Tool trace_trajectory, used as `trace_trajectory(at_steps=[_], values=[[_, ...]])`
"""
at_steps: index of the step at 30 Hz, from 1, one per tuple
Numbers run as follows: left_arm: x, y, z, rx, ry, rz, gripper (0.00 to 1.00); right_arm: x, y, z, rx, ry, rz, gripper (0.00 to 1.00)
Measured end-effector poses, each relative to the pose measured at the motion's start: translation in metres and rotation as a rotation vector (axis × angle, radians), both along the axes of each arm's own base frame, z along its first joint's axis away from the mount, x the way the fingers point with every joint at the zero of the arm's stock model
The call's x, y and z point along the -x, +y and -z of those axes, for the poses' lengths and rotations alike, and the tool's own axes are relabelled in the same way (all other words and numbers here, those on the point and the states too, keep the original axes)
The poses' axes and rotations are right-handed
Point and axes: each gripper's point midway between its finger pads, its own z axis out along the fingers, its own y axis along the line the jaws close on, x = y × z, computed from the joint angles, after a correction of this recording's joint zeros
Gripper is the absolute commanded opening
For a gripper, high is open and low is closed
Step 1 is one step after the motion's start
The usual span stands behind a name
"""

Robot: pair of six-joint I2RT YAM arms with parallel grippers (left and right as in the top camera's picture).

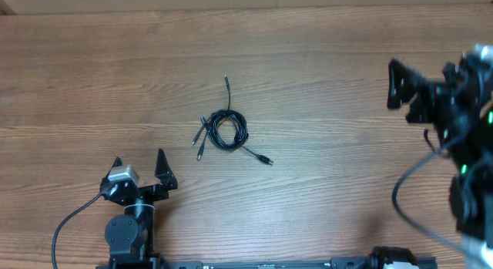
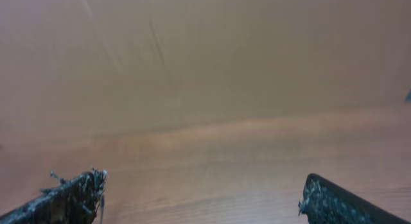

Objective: Untangle cables
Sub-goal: 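Raise both arms and move grippers toward the black cable bundle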

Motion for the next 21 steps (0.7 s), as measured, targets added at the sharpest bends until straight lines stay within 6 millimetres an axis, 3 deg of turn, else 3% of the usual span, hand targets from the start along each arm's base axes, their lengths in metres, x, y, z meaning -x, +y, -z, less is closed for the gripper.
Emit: trace_trajectory(at_steps=[6, 10, 11, 12, 13, 14, 15, 18, 20, 21], values=[[0.000, 0.000, 0.000, 0.000, 0.000, 0.000, 1.00, -0.039, 0.000, 0.019, -0.024, 0.181, -0.015, 1.00], [0.000, 0.000, 0.000, 0.000, 0.000, 0.000, 0.99, -0.058, 0.008, 0.057, -0.061, 0.310, -0.064, 1.00], [0.000, 0.000, 0.000, 0.000, 0.000, 0.000, 1.00, -0.059, 0.014, 0.066, -0.082, 0.344, -0.097, 0.94], [0.000, 0.000, 0.000, 0.000, -0.002, 0.000, 1.00, -0.059, 0.019, 0.072, -0.099, 0.366, -0.123, 0.47], [0.000, 0.000, 0.000, 0.000, -0.002, 0.000, 1.00, -0.059, 0.026, 0.078, -0.123, 0.394, -0.160, 0.27], [0.000, 0.000, 0.000, 0.000, -0.001, 0.000, 1.00, -0.057, 0.029, 0.083, -0.136, 0.419, -0.174, 0.12], [0.000, 0.000, 0.000, 0.000, 0.000, 0.000, 1.00, -0.051, 0.033, 0.089, -0.155, 0.456, -0.191, 0.04], [0.000, 0.003, -0.002, -0.007, -0.008, -0.018, 1.00, -0.041, 0.037, 0.098, -0.178, 0.515, -0.207, 0.04], [0.000, 0.009, -0.015, -0.016, -0.059, -0.052, 1.00, -0.037, 0.038, 0.101, -0.185, 0.537, -0.212, 0.04], [0.001, 0.010, -0.021, -0.020, -0.082, -0.061, 1.00, -0.035, 0.039, 0.102, -0.188, 0.545, -0.212, 0.12]])
